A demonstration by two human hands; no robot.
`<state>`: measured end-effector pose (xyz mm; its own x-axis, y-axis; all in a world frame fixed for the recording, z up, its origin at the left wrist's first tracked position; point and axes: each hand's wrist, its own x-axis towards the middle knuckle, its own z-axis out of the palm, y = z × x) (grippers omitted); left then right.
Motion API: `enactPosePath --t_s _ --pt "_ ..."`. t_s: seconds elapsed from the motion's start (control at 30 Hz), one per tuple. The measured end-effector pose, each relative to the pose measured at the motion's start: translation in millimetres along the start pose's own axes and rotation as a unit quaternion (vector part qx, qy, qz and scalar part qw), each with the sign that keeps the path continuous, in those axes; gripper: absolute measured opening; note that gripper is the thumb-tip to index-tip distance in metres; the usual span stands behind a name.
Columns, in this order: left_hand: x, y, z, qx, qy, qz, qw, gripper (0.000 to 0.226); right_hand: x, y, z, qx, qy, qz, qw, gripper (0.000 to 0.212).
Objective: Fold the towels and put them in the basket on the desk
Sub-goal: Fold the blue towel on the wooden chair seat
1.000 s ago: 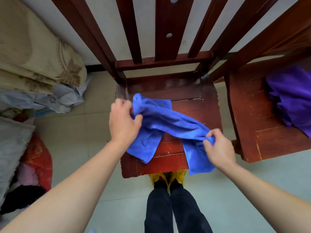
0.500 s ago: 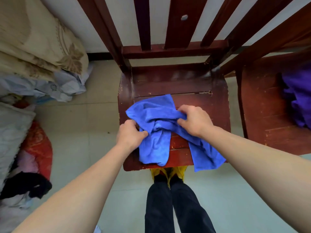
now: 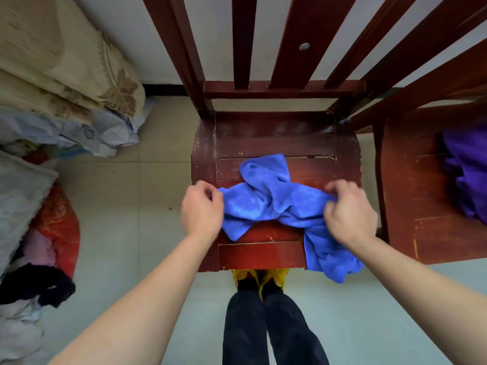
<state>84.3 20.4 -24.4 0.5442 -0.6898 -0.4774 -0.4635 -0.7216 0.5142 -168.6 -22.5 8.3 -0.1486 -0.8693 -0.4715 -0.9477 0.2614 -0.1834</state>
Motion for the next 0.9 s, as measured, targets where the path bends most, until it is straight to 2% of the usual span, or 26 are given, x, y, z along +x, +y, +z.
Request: enactPosePath --t_s 0.03,0.07,0.13,0.2,0.27,0.37,0.43,0.5,0.57,0.63,0.7,0.77,0.83,0.9 --pt "6 -3 0 -0.003 0.005 -0.06 0.998 0.015 6 -15 -3 0.045 0.033 -0.034 0.998 0.029" --pt "11 -6 3 -0.01 -0.015 -0.12 0.993 0.02 11 -31 -3 0.076 0.033 -0.066 0.994 0.028" --pt "11 -7 13 -0.053 -0.081 -0.193 0.976 0.024 16 -63 4 0.086 -0.041 -0.109 0.989 0.042" --pt "4 -3 20 -0.124 -0.122 -0.209 0.962 0.027 21 -80 17 0.034 -0.126 -0.125 0.984 0.051" --pt "5 0 12 -0.162 -0.071 -0.179 0.968 0.029 25 -79 22 0.046 -0.103 -0.13 0.985 0.033" --pt "18 -2 -14 -0.186 0.08 -0.096 0.974 0.026 30 -57 2 0.209 0.058 -0.045 0.975 0.02" --pt "22 -2 -26 -0.172 0.091 -0.051 0.979 0.019 25 -41 -10 0.243 0.106 -0.018 0.964 0.019" --pt "15 3 -24 -0.116 0.026 -0.022 0.993 0.018 16 -20 -7 0.193 0.069 0.004 0.979 0.019" --pt "5 3 -14 -0.049 -0.081 -0.035 0.995 0.022 12 3 7 0.116 -0.035 0.044 0.992 0.017" --pt "1 -6 -6 -0.026 -0.17 -0.08 0.982 0.034 13 20 13 0.077 -0.144 0.088 0.983 0.018" --pt "5 -10 -4 -0.07 -0.16 -0.137 0.975 0.051 19 23 10 0.115 -0.154 0.12 0.974 0.027" --pt "13 -11 -4 -0.14 -0.099 -0.182 0.968 0.062 28 15 5 0.184 -0.096 0.132 0.969 0.043" --pt "17 -5 -1 -0.182 -0.093 -0.194 0.959 0.05 42 2 5 0.264 -0.069 0.141 0.951 0.051" --pt "18 2 1 -0.183 -0.118 -0.193 0.957 0.026 54 -13 7 0.339 -0.11 0.175 0.918 0.042"
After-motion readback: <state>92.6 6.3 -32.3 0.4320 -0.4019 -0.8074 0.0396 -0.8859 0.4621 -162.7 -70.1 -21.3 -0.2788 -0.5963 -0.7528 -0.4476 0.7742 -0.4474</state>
